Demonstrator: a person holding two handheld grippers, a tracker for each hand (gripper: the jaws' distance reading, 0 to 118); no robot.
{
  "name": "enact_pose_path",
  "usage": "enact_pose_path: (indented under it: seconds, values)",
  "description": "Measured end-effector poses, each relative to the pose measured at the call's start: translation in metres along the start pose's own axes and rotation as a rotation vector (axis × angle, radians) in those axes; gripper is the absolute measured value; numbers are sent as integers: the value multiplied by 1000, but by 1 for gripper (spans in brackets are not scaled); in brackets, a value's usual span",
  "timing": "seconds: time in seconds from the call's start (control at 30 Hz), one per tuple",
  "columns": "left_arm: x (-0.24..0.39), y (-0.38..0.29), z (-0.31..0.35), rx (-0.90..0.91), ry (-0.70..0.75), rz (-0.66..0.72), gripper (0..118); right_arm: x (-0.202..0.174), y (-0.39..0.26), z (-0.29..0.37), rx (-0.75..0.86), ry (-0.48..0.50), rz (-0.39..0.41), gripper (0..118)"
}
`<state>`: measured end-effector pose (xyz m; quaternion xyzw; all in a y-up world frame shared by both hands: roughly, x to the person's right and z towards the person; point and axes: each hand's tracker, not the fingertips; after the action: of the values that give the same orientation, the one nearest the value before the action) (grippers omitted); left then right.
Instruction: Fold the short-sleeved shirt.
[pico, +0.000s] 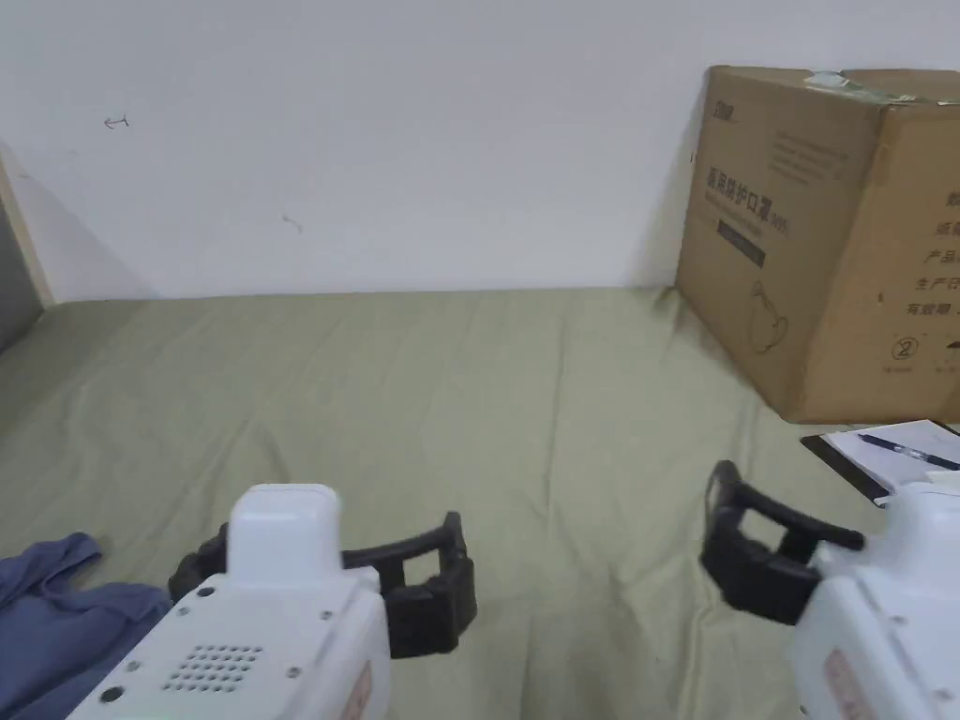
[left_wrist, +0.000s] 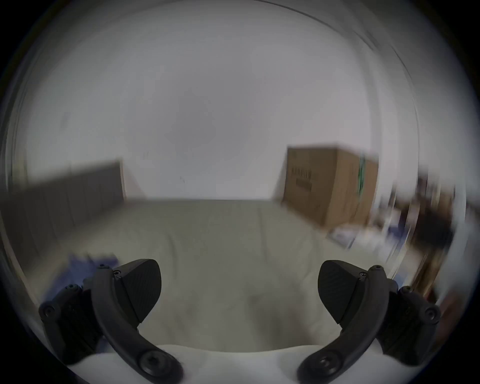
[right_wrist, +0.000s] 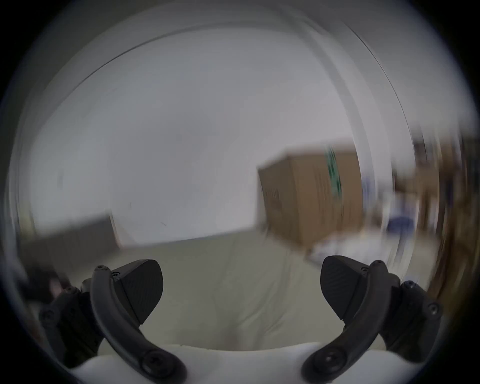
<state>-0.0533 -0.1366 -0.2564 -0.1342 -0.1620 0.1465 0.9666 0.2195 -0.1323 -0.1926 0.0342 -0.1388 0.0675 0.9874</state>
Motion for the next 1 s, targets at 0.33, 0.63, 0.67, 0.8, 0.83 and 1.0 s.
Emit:
enact_pose_path:
  seconds: [0.33, 0.63, 0.67, 0.8, 0.83, 1.0]
  values:
    - [18, -8, 17, 322, 265, -376, 118, -11, -15, 4, -88, 55, -104, 118]
    - [10, -7, 17, 283, 236, -318, 118, -9, -12, 9, -44, 42, -58, 118]
    - [10, -7, 17, 277, 237, -314, 118, -9, -12, 9, -40, 42, -54, 118]
    - [9, -7, 16, 261, 240, -309, 118, -10, -11, 8, -37, 51, -65, 118]
    - [9, -7, 16, 257, 240, -306, 118, -9, -11, 7, -44, 52, -69, 118]
    - [8, -5, 17, 256, 239, -292, 118, -5, -10, 3, -66, 45, -102, 118]
